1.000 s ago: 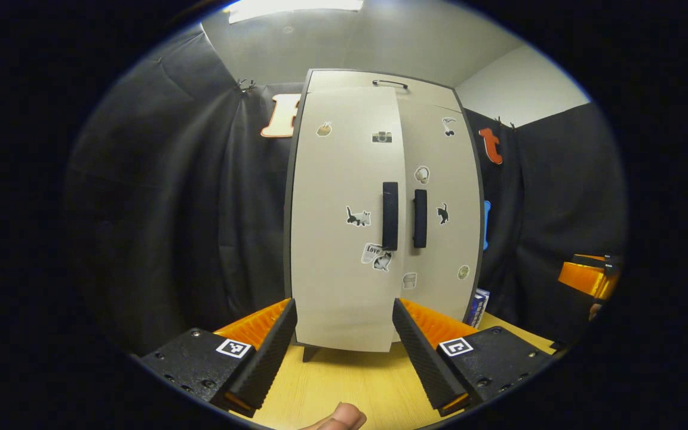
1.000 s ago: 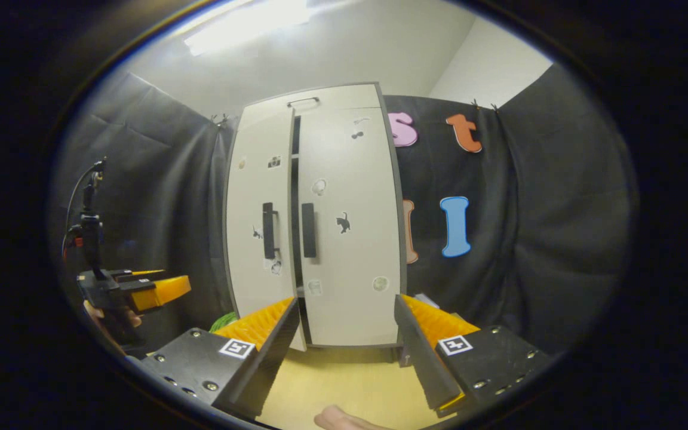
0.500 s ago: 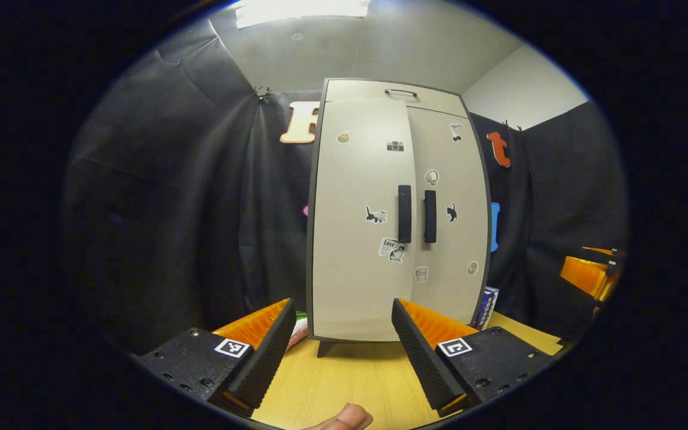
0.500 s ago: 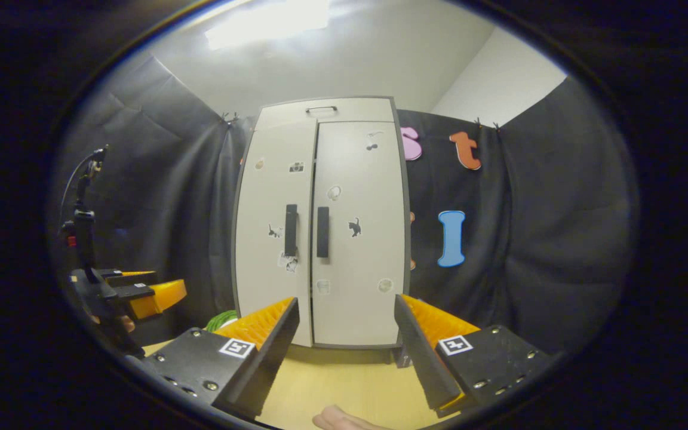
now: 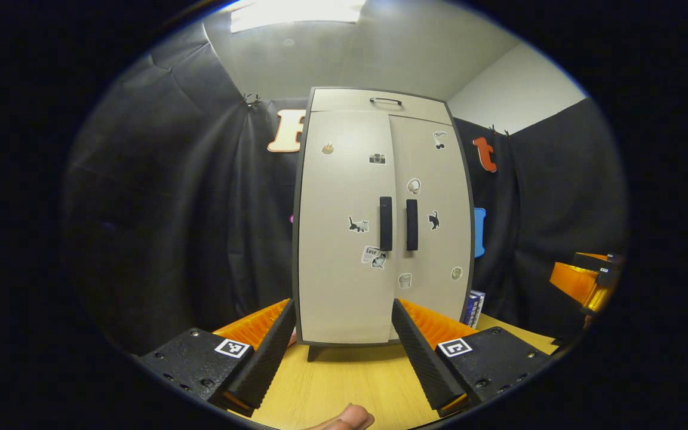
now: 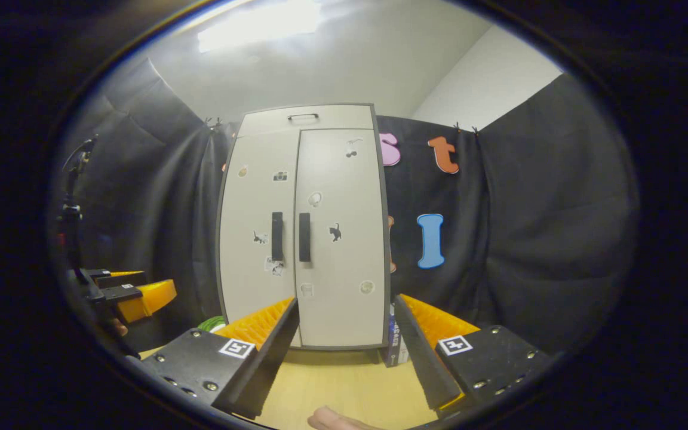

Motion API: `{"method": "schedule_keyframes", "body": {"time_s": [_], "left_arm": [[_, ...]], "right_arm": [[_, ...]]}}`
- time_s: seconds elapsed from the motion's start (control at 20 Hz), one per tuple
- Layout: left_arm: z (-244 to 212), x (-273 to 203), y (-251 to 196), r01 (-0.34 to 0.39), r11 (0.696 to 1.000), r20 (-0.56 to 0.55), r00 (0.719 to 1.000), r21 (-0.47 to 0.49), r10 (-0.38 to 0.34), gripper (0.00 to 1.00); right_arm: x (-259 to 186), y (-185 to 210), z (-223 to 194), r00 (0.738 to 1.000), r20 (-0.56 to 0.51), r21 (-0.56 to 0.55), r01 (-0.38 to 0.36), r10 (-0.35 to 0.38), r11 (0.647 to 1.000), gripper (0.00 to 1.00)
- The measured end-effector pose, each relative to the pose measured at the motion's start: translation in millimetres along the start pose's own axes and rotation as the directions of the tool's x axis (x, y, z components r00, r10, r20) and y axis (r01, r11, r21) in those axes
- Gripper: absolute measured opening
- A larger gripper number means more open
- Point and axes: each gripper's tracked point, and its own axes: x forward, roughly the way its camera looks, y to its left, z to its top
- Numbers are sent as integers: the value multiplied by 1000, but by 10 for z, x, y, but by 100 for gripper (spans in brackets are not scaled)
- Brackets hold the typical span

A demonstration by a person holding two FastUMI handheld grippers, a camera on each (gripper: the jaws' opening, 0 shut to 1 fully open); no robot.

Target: Grab one shoe with the right hand and put it into the shoe cabinet, grab the other shoe with the left hand and put it into the shoe cabinet; then close the right door with the right hand and the left door with the left hand.

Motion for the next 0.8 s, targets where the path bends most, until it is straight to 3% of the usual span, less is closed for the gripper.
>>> {"method": "schedule_keyframes", "body": {"time_s": [0.45,0.8], "left_arm": [[-6,7,-14,-5,1000,1,1000,-12,5,99],[-103,-5,-33,-2,1000,-21,1000,3,2,99]], "right_arm": [[-48,42,-57,999,8,21,-42,42,999,96],[-39,29,-108,1000,5,5,-25,25,1000,96]]}}
